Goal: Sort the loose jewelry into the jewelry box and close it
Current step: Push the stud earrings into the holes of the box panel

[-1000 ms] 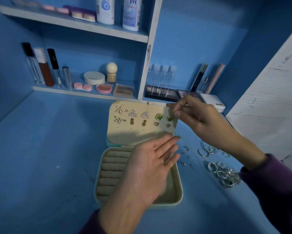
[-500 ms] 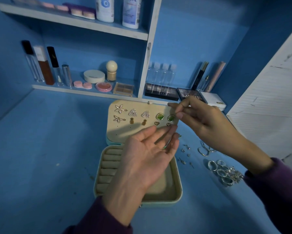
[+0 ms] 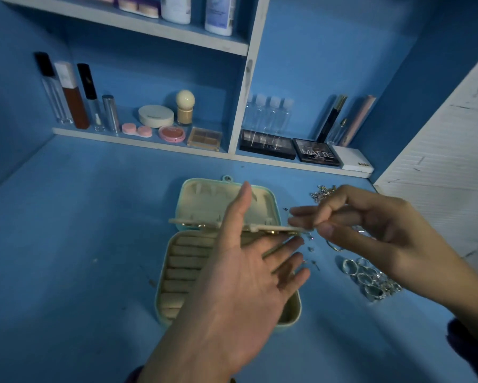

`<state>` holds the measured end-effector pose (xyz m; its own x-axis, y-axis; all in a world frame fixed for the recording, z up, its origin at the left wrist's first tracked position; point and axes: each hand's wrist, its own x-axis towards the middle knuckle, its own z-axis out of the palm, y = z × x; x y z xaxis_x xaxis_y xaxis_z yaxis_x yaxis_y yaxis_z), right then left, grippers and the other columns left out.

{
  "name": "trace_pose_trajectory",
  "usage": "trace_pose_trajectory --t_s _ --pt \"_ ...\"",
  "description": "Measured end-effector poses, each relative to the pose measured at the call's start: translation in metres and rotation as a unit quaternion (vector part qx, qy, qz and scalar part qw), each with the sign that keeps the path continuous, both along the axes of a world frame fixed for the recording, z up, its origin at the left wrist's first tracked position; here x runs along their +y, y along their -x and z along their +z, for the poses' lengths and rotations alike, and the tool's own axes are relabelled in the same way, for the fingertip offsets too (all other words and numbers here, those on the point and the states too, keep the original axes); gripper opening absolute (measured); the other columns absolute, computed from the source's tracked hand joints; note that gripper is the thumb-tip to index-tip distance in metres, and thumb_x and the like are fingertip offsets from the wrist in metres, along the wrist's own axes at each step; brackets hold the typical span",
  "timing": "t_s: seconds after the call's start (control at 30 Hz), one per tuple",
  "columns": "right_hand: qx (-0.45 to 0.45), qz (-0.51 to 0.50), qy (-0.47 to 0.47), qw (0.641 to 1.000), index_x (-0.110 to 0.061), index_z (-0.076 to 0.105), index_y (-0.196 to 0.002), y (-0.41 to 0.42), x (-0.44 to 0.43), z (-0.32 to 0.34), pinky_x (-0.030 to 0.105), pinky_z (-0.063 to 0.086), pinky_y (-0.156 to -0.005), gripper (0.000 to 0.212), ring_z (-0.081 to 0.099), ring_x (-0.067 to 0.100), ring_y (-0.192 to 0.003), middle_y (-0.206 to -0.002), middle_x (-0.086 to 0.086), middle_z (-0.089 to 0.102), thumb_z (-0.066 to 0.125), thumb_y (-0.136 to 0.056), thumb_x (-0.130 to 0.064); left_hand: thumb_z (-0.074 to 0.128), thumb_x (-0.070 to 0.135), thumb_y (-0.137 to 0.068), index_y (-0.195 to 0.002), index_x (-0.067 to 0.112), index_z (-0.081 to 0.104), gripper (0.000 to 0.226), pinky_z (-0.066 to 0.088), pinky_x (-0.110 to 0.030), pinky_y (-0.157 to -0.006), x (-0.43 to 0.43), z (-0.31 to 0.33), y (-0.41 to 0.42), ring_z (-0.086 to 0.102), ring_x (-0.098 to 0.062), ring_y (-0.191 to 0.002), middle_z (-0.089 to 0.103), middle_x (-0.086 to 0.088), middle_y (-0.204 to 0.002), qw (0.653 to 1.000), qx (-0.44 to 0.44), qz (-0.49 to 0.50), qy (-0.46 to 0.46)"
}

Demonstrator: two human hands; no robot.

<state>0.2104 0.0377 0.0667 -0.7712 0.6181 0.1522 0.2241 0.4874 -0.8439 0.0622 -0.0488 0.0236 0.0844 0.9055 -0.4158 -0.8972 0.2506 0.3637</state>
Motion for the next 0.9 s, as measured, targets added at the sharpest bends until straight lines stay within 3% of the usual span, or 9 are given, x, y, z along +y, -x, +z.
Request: trace_pose_trajectory --t_s 0.17,0.27,0.4,0.6,0.7,0.9 --pt "-0.014 -0.033 -0.004 0.999 -0.013 0.066 -0.085 0.002 0.013 0.0 0.024 0.05 -0.088 0.013 0.065 0.01 -0.102 -0.097 -0.004 0.073 0.06 -0.081 -0.024 0.065 0.051 -0.047 -0.111 0.007 0.067 0.078 0.046 -0.035 -0.093 -0.008 -0.008 -0.014 0.058 -0.021 -0.113 0.073 -0.01 -0.105 0.999 -0.002 0.031 0.024" --pt "-0.081 -0.031 -0.028 0.996 -0.013 0.068 -0.085 0.01 0.026 -0.006 0.017 0.049 -0.08 0.007 0.066 0.01 -0.087 -0.088 -0.003 0.072 0.064 -0.084 -0.018 0.062 0.049 -0.05 -0.103 0.009 0.071 0.067 0.044 -0.036 -0.093 -0.012 -0.014 -0.019 0.056 -0.02 -0.113 0.073 -0.011 -0.104 0.998 -0.022 0.043 0.027" --pt "-0.148 -0.004 -0.004 0.989 -0.014 0.069 -0.083 0.019 0.035 -0.016 0.009 0.042 -0.064 0.006 0.06 -0.001 -0.067 -0.081 0.0 0.07 0.066 -0.085 -0.009 0.057 0.049 -0.058 -0.103 0.011 0.074 0.062 0.04 -0.038 -0.098 -0.016 -0.019 -0.023 0.054 -0.02 -0.115 0.073 -0.01 -0.105 0.998 -0.049 0.044 0.02" --pt "-0.172 0.024 0.023 0.984 -0.016 0.071 -0.083 0.02 0.042 -0.02 0.014 0.047 -0.07 0.01 0.066 0.006 -0.077 -0.081 -0.006 0.072 0.067 -0.083 -0.007 0.058 0.05 -0.052 -0.099 0.012 0.076 0.063 0.039 -0.039 -0.095 -0.02 -0.023 -0.024 0.052 -0.02 -0.117 0.071 -0.01 -0.109 0.997 -0.064 0.036 0.007" --pt "-0.172 0.029 0.028 0.984 -0.015 0.072 -0.084 0.019 0.042 -0.02 0.015 0.046 -0.069 0.004 0.065 0.009 -0.075 -0.082 -0.005 0.072 0.069 -0.081 -0.013 0.056 0.051 -0.054 -0.097 0.016 0.076 0.059 0.038 -0.038 -0.099 -0.021 -0.023 -0.024 0.052 -0.018 -0.117 0.071 -0.007 -0.111 0.998 -0.059 0.036 -0.001" --pt "-0.156 0.036 0.037 0.986 -0.017 0.072 -0.083 0.019 0.043 -0.021 0.016 0.047 -0.069 0.016 0.066 0.012 -0.075 -0.083 -0.004 0.072 0.068 -0.073 -0.029 0.055 0.052 -0.056 -0.097 0.017 0.076 0.058 0.037 -0.038 -0.101 -0.021 -0.023 -0.024 0.052 -0.017 -0.117 0.071 -0.005 -0.113 0.997 -0.06 0.038 -0.001"
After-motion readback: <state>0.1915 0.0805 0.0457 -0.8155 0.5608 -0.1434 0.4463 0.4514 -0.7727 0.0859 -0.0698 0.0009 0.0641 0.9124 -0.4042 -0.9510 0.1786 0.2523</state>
